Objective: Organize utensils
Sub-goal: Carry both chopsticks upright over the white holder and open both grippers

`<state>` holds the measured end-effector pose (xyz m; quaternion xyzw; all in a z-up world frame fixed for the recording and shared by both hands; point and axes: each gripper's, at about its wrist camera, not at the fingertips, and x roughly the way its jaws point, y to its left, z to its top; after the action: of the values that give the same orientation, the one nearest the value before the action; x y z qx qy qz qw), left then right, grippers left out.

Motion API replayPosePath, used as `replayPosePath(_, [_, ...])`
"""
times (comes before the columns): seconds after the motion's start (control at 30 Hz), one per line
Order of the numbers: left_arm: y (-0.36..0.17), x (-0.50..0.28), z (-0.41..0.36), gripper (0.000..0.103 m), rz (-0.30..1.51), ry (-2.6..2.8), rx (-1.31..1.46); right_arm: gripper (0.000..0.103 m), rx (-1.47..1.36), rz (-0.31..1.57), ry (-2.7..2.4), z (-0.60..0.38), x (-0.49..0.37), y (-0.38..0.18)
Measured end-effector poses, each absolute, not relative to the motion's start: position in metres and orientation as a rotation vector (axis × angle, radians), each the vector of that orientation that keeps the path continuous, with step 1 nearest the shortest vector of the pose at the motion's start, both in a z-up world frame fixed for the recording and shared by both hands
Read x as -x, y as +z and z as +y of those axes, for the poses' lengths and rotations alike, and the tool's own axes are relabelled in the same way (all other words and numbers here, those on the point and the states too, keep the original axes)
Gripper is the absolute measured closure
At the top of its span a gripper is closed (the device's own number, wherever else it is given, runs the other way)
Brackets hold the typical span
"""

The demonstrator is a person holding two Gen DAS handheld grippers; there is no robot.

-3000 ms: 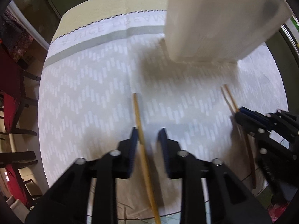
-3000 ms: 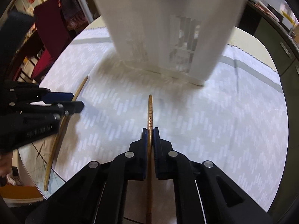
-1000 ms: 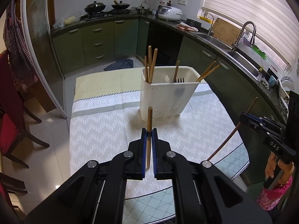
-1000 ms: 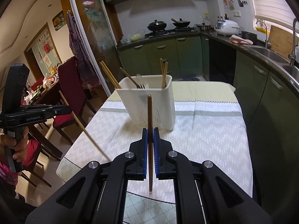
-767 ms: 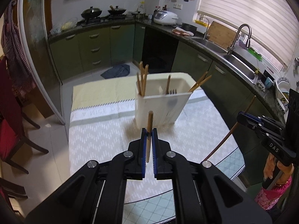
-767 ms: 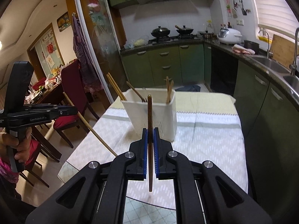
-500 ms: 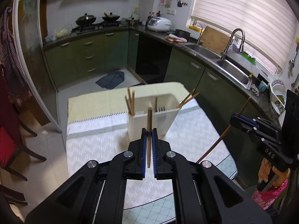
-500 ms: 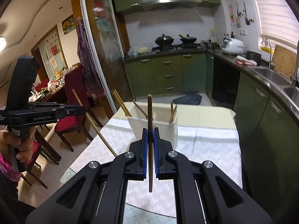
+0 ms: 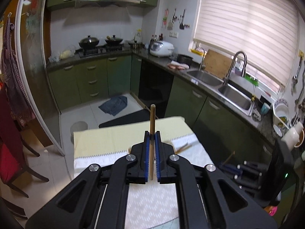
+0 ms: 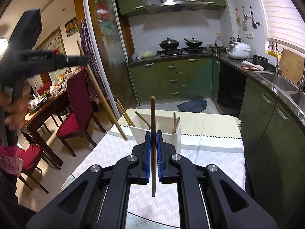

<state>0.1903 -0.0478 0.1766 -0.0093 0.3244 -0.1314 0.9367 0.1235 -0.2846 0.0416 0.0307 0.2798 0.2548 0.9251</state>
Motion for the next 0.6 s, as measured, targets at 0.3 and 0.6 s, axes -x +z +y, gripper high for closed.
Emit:
replayPosePath(0.3, [0.189,-0.229,-0.05,0.098,0.619,-0.219,0.032,0.096,-0.073,0.579,0.515,-0.293,-0.123,0.038])
replayPosePath(0.6, [0.149,-0.261,-0.054,0.098,0.679,-0.19,0.013,0.096,-0.083,0.565,0.509,-0.296,-0.124,0.044])
